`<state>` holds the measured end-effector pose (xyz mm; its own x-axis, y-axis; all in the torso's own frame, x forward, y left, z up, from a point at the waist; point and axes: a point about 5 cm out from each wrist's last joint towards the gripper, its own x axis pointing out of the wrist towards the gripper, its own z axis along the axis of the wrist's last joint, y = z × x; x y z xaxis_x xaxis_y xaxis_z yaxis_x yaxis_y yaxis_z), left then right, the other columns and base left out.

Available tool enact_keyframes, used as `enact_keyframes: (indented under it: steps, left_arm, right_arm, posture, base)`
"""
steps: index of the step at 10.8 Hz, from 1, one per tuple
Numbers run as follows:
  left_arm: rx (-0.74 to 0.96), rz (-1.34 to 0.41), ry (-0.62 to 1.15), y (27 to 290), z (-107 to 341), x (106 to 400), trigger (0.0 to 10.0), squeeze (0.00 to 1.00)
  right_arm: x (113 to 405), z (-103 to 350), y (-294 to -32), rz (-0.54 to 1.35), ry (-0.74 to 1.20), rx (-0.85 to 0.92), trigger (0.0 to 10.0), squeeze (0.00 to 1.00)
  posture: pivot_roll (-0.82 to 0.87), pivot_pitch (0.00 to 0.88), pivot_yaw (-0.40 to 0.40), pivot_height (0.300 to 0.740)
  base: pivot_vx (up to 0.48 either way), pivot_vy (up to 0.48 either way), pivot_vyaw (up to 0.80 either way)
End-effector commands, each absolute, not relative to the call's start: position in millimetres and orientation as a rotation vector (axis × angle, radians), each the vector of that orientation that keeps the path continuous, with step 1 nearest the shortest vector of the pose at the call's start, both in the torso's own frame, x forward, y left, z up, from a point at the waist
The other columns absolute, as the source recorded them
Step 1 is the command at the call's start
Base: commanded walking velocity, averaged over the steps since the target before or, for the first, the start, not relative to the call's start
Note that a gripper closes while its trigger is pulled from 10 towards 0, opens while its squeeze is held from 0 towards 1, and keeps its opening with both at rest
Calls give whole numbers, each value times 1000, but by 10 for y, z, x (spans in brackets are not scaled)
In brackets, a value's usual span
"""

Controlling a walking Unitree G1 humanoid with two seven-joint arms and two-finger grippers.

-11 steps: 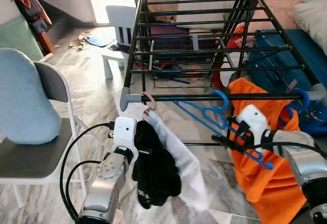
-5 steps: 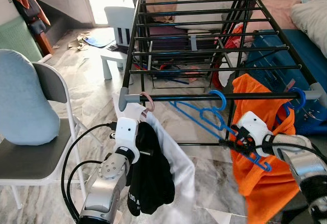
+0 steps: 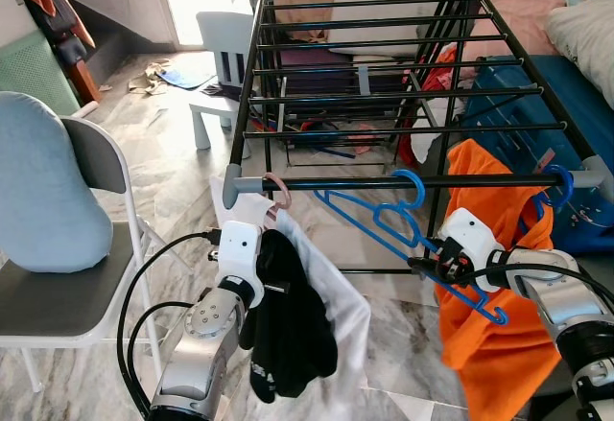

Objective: Hang hanger

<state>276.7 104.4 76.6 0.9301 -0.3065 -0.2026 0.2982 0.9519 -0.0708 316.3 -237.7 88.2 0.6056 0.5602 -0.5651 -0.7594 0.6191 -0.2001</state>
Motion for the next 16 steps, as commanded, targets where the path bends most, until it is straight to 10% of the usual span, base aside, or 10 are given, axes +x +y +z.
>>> enact_keyframes:
  steps: [1, 10, 16]
  left_arm:
    - [-34, -309, 206, 1040, 799, 2792, 10000, 0]
    - [-29, -309, 220, 1018, 775, 2774, 10000, 0]
    - [-22, -255, 207, 1080, 779, 2765, 10000, 0]
  right_arm:
    - [3194, 934, -2397, 802, 478, -472, 0, 0]
    - [3189, 877, -2447, 773, 506, -441, 0, 0]
    - [3096, 1081, -2430, 398, 208, -187, 0, 0]
  posture:
    - [-177, 0, 34, 740]
    - [-177, 0, 26, 740]
    - [-194, 0, 21, 740]
  base:
    - [0, 0, 0]
    - [0, 0, 0]
    - [0, 0, 0]
